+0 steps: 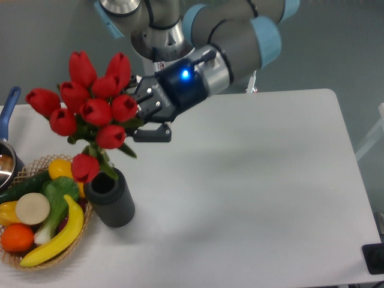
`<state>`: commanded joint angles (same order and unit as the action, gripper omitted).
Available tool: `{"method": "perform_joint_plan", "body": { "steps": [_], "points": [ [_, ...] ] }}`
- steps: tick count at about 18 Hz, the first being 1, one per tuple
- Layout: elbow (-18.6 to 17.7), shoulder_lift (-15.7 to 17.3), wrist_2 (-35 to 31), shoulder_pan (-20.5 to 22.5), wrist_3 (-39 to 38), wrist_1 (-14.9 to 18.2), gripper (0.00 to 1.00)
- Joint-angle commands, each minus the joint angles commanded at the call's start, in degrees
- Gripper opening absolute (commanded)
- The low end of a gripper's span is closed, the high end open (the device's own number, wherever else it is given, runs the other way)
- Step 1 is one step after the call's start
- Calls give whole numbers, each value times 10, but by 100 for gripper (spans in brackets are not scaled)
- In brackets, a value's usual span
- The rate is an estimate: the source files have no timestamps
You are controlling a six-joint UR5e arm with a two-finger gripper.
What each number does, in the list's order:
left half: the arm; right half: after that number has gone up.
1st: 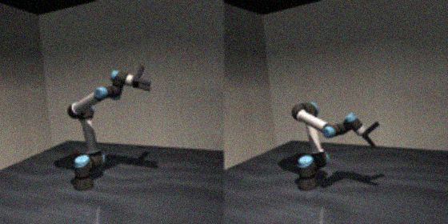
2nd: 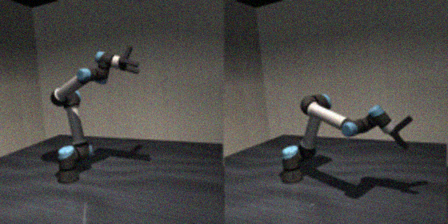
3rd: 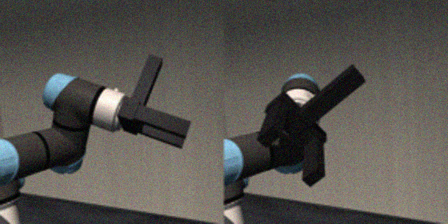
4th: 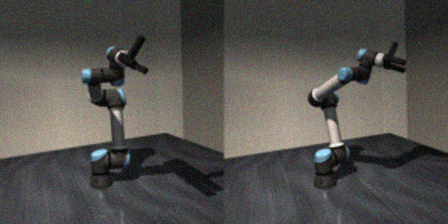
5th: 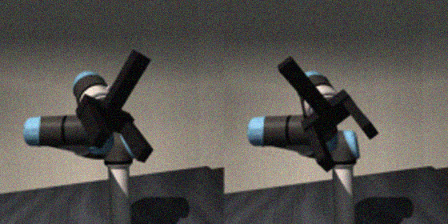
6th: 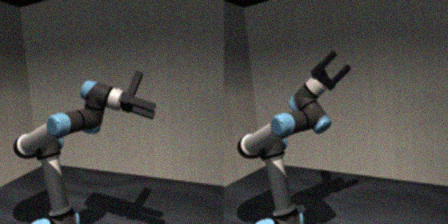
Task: Insert the flowers into the vase
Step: 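Carry the tulips over the black vase and lower stems into its opening, then push the tulip stems further down into the black vase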
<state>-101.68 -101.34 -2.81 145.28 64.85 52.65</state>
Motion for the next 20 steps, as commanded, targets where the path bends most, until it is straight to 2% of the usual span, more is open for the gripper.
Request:
{"method": "perform_joint_plan", "body": {
  "steps": [6, 14, 20],
  "points": [
    [0, -12, -1, -7, 5, 0, 0],
    [-1, -48, -4, -20, 26, -5, 0],
    [-22, -59, -5, -25, 56, -10, 0]
  ]
}}
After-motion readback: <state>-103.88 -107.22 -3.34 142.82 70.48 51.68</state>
